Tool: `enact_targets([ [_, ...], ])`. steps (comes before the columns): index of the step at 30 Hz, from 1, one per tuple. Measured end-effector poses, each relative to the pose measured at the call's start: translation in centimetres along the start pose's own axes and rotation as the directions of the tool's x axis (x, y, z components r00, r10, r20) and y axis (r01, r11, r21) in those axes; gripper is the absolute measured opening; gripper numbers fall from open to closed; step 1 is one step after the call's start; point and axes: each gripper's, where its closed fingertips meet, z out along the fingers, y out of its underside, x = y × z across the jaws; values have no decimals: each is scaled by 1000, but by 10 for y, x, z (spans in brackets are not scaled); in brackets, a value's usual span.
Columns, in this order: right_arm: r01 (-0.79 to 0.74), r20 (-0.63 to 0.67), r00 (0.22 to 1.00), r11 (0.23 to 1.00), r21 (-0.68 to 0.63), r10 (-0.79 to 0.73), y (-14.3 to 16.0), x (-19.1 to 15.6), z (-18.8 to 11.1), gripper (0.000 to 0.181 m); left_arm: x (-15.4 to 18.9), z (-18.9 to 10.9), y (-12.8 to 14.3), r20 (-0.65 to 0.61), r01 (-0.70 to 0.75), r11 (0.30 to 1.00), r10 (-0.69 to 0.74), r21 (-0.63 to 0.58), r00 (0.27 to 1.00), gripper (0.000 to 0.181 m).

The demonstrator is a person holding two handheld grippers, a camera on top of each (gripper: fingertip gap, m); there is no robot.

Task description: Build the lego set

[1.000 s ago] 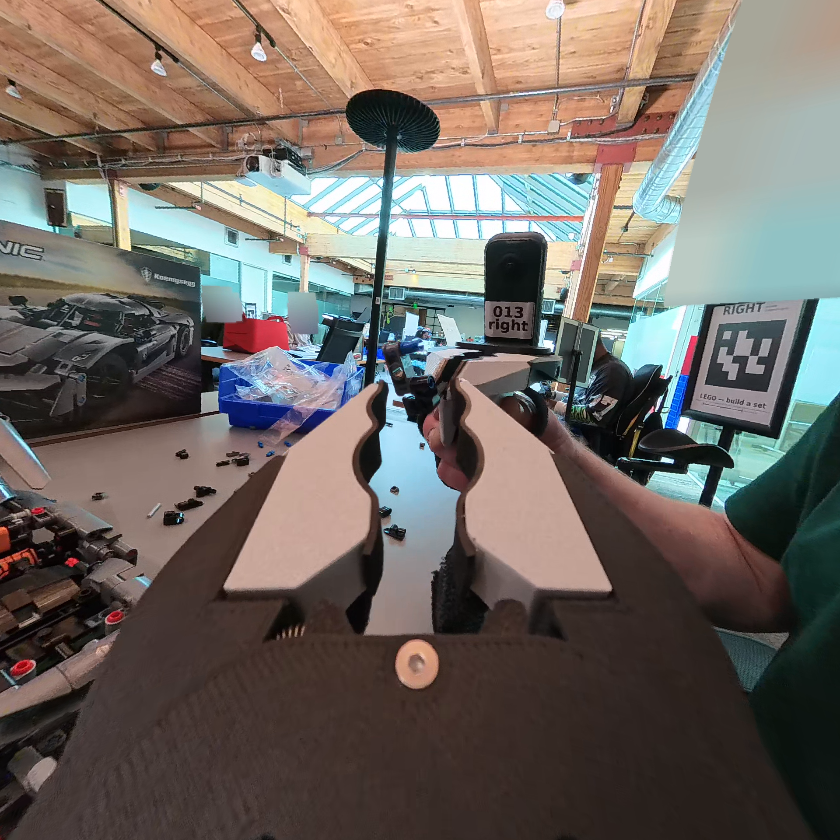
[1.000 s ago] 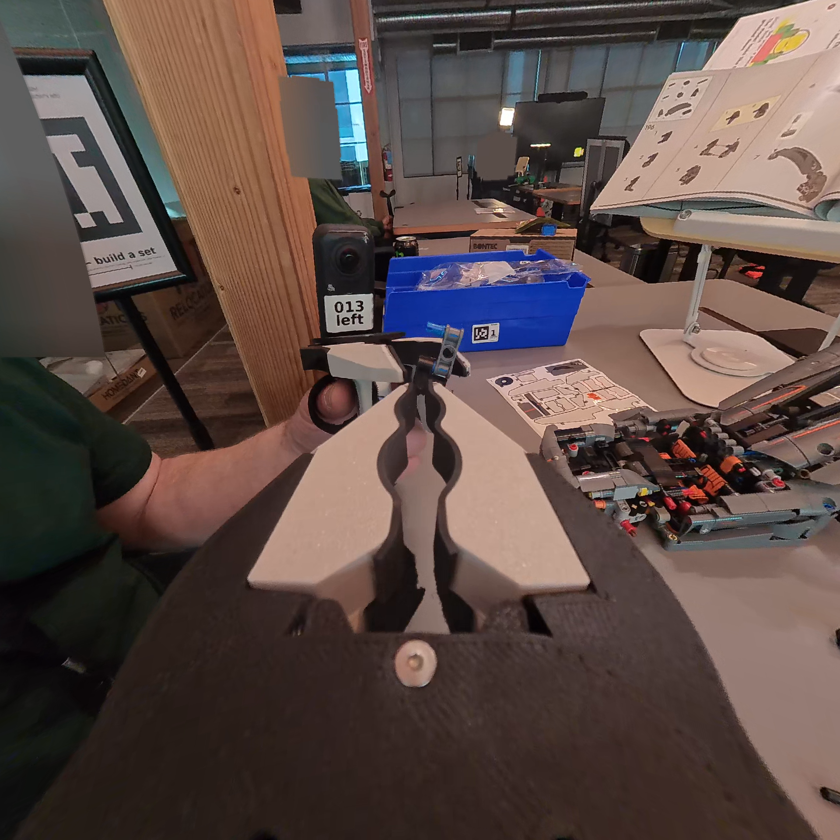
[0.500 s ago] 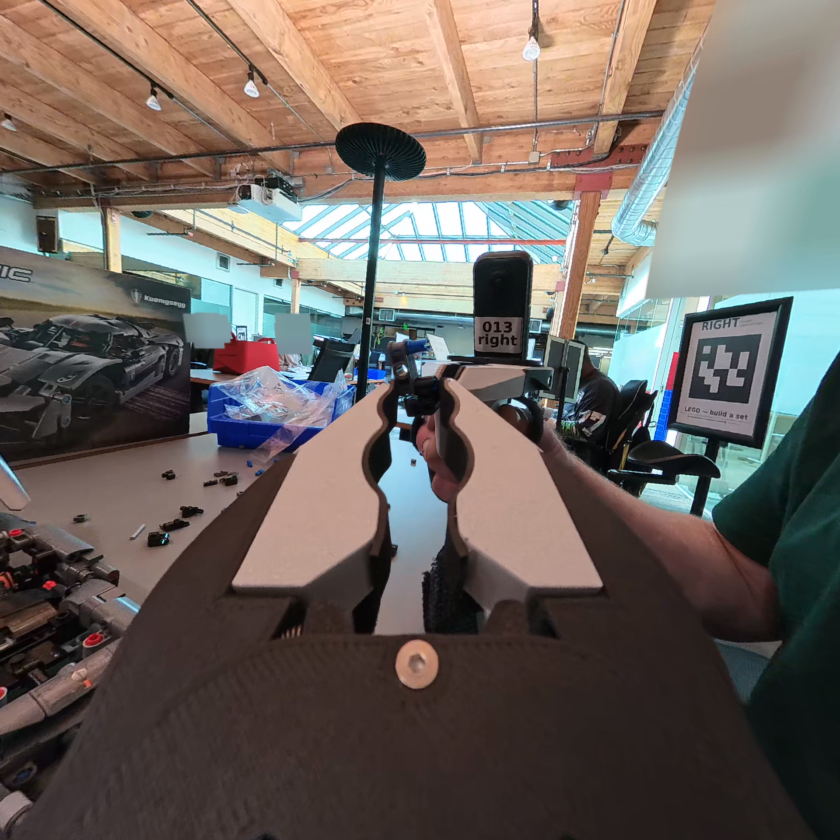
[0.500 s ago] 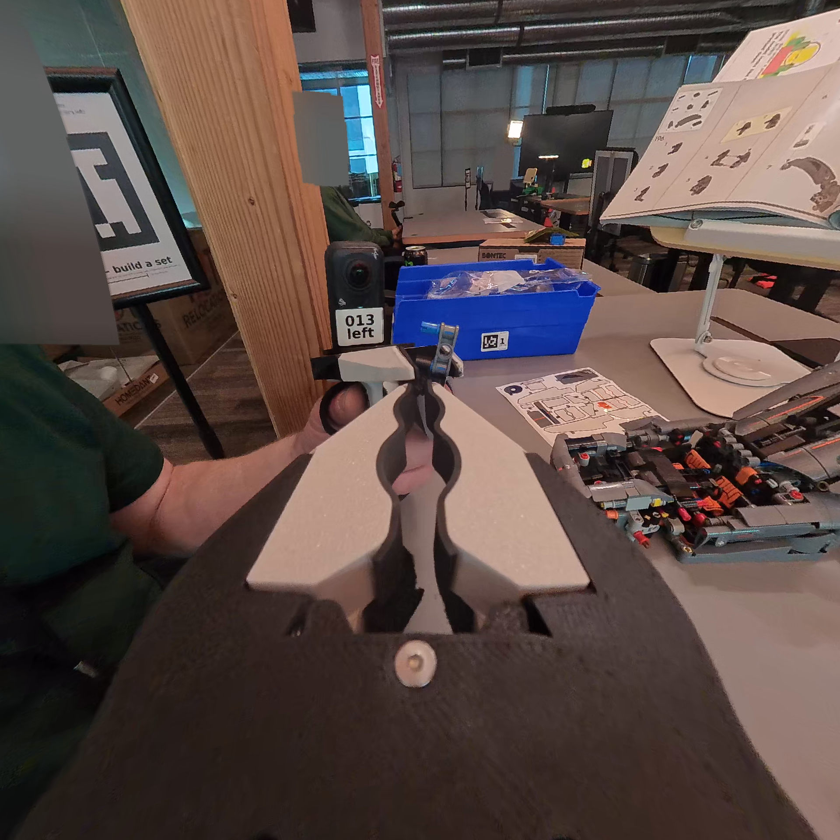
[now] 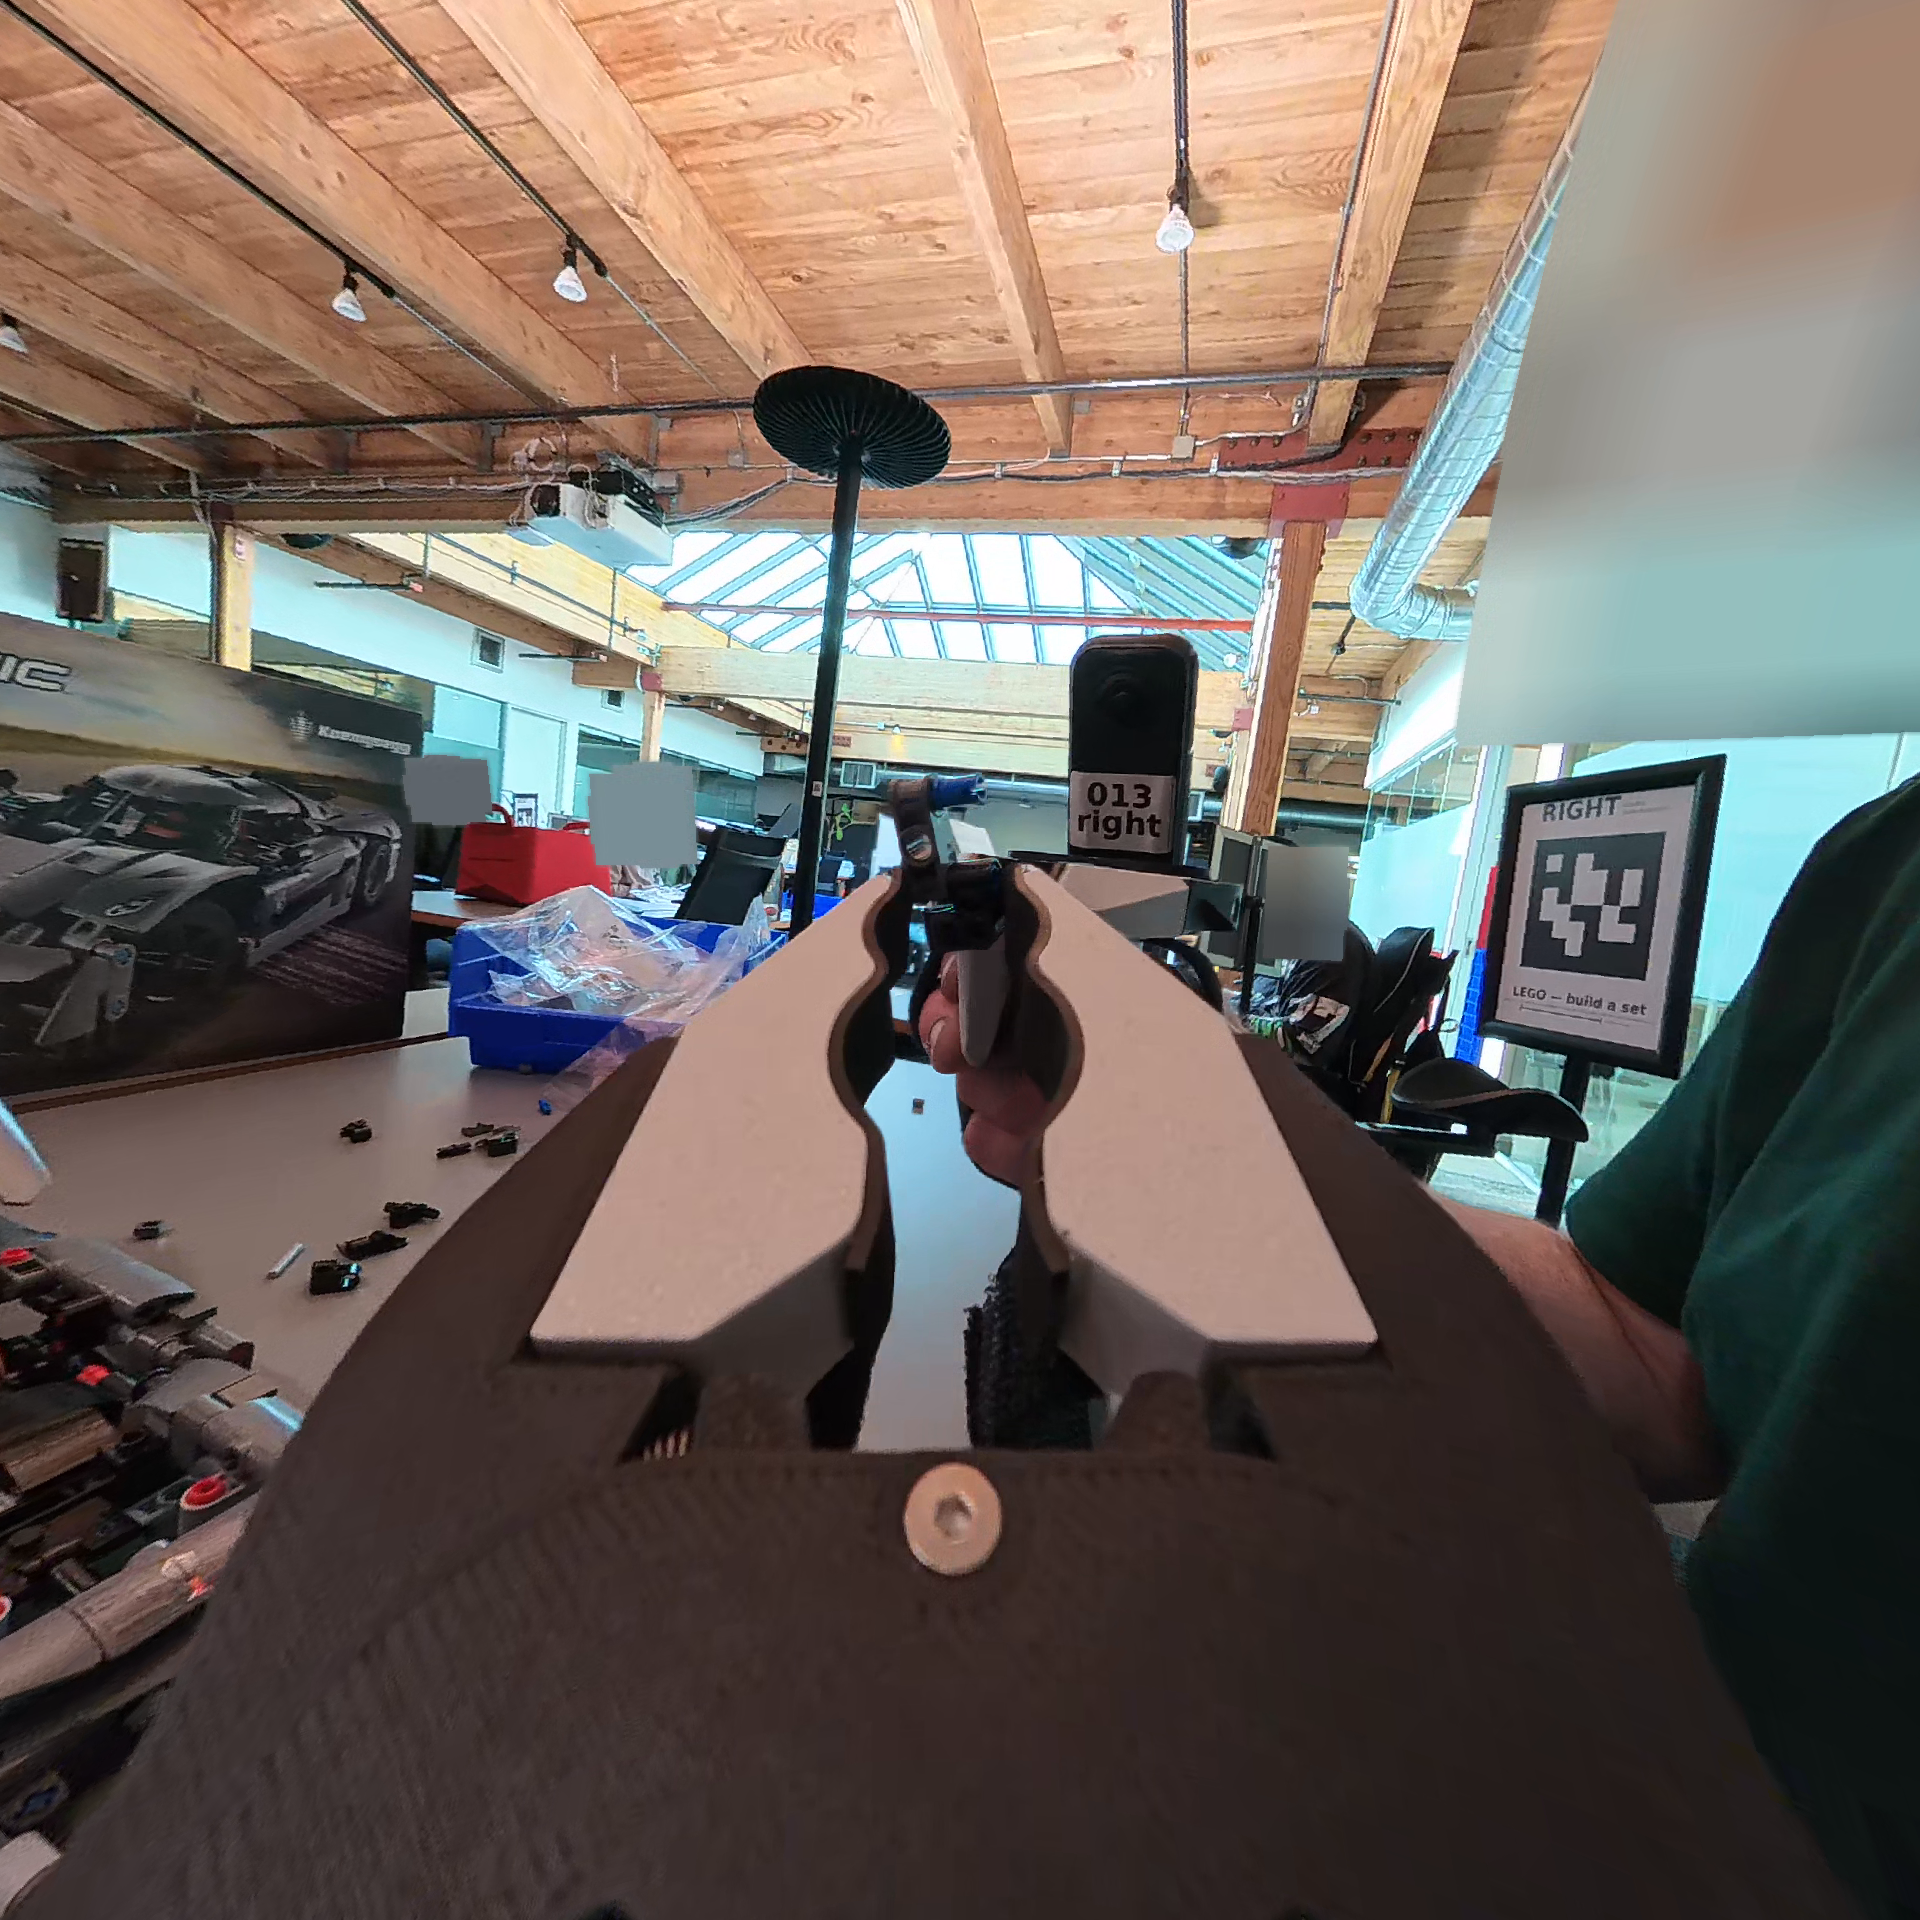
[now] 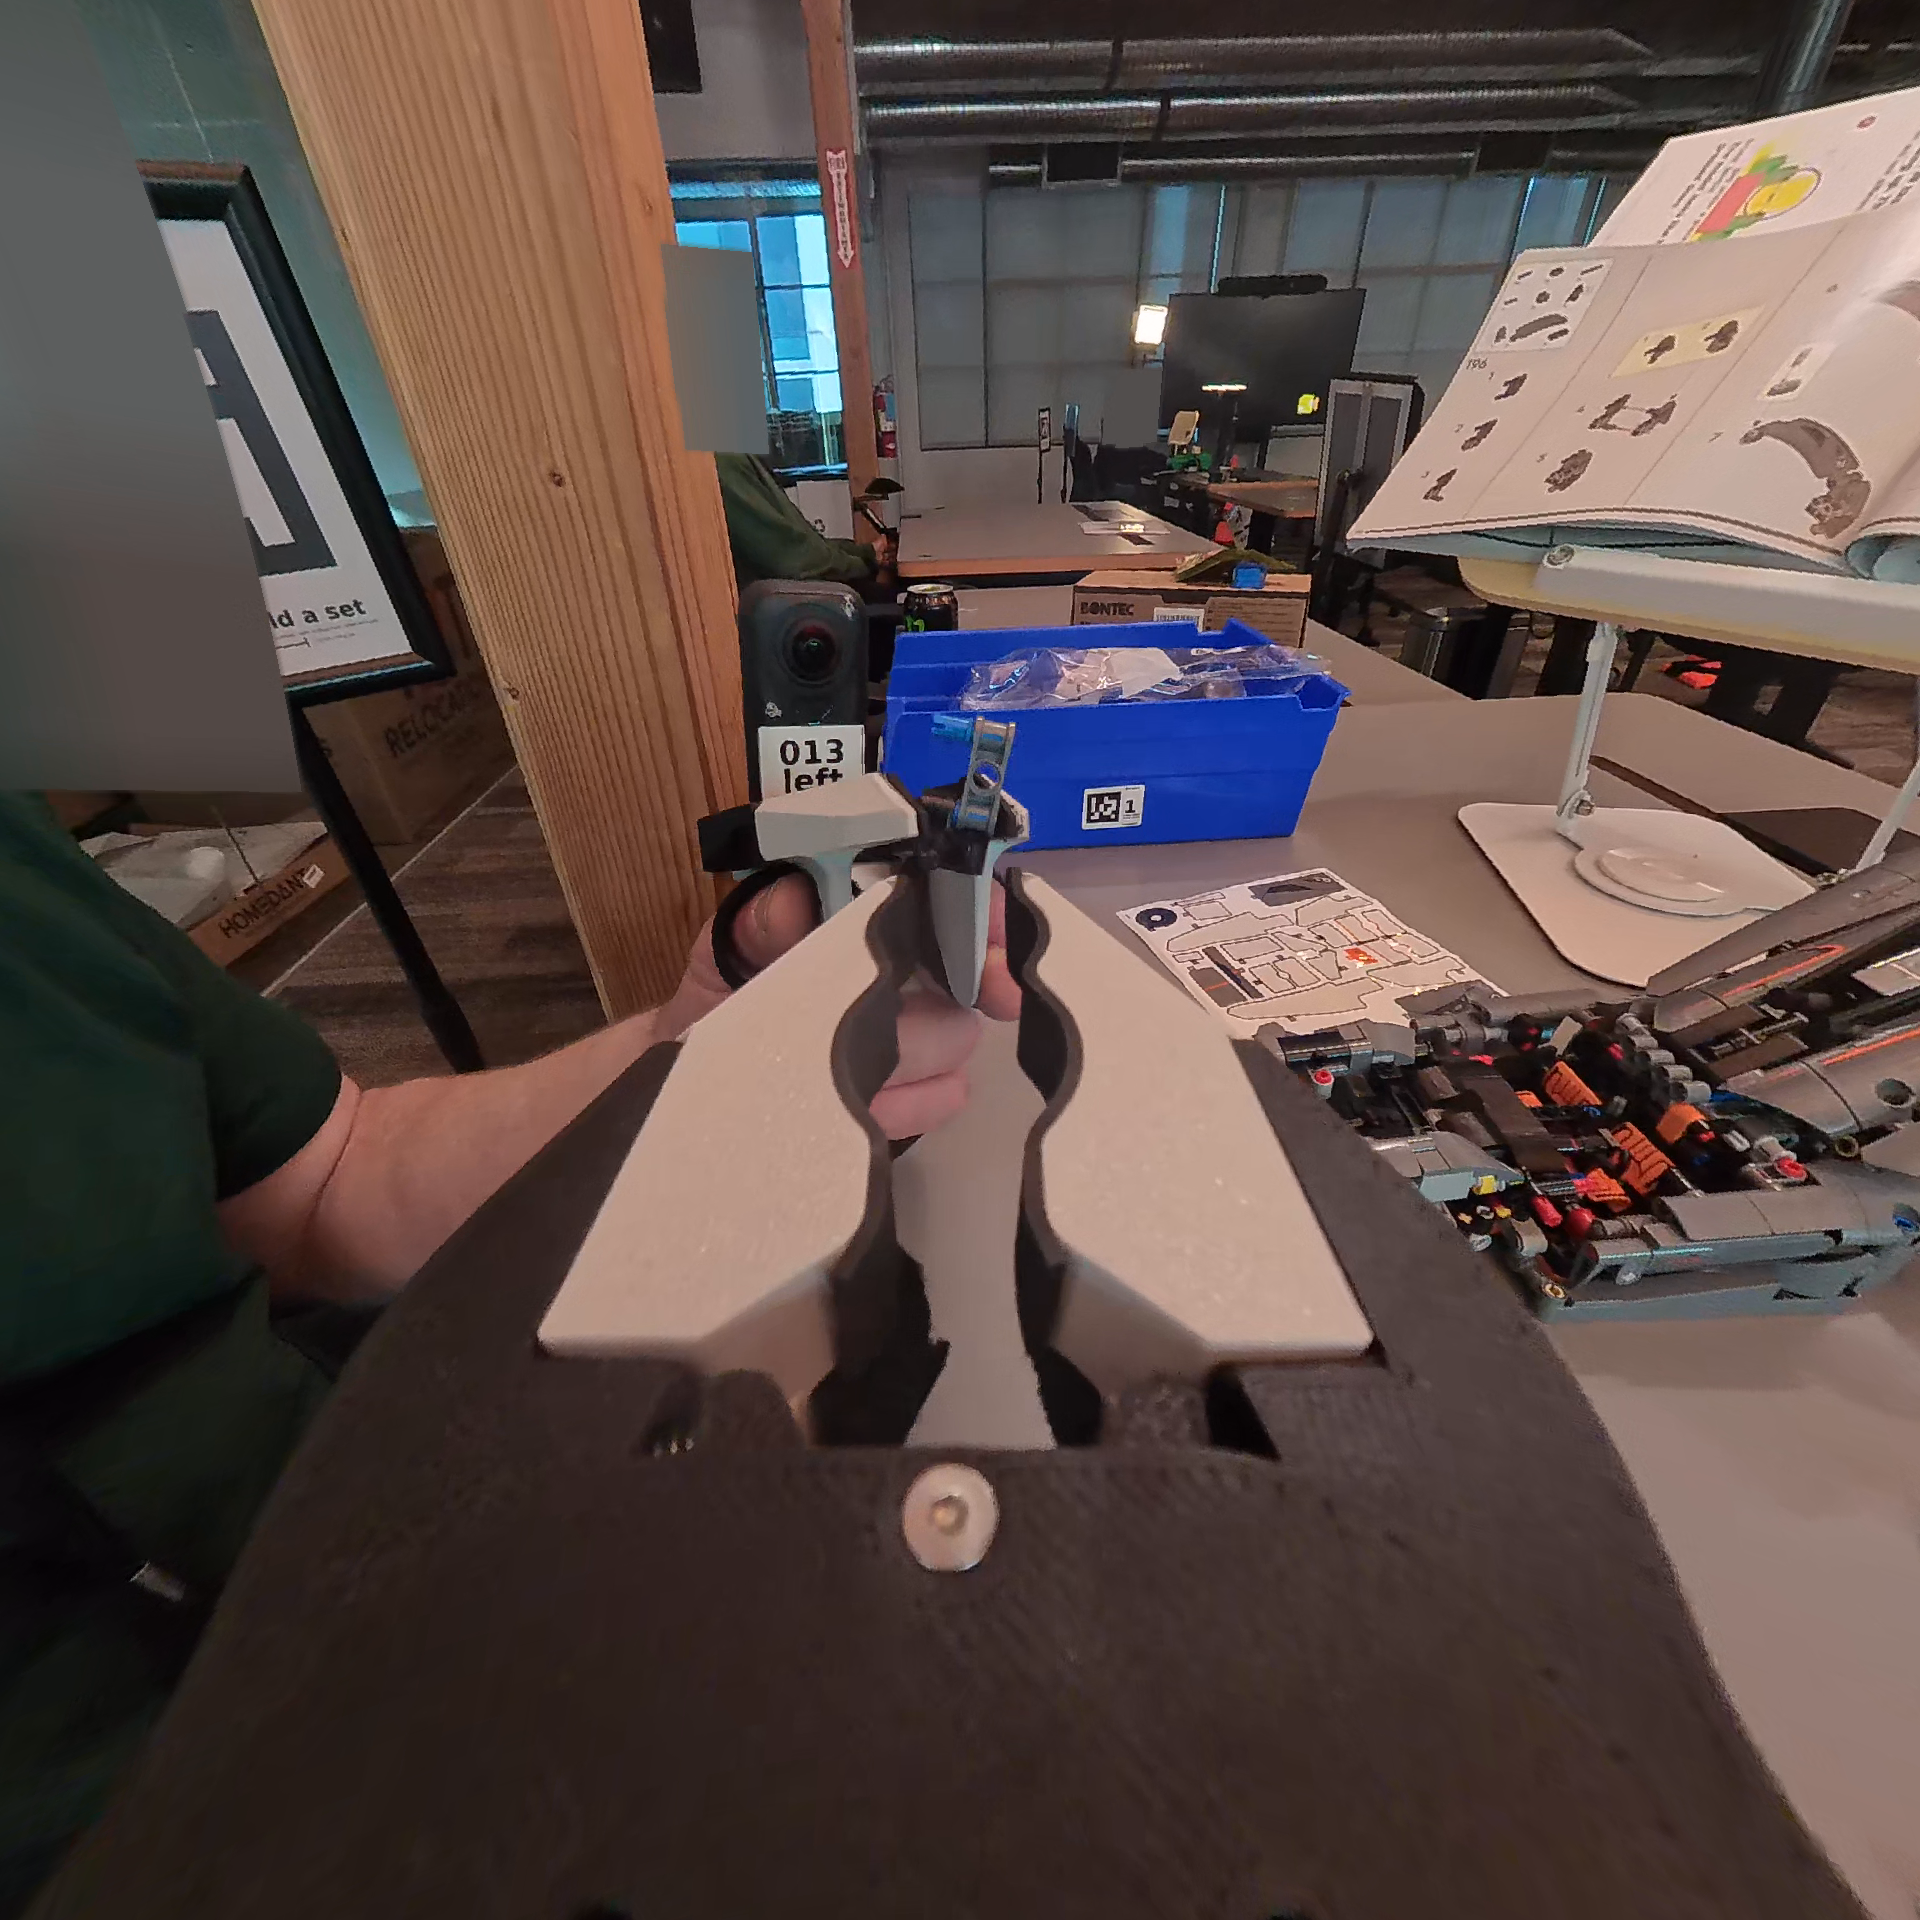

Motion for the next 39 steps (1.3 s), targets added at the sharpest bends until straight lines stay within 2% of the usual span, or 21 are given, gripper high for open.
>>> enact_targets([
  [3,2,-5,1000,1000,12,-2,-3,0,-3,18,2,-3,-6,-35,36,999,-35,33,999,15],
  [11,-8,-17,1000,999,40,9,-7,4,-13,18,10,-18,-30,-227,187,970,-148,158,962,15],
  [26,-7,5,1000,999,48,7,-8,-1,-14,18,16,-22,-34,-325,236,955,-169,182,930,15],
  [39,-12,11,1000,999,39,12,-5,-2,-12,18,16,-22,-30,-327,241,956,-176,169,928,15],
])
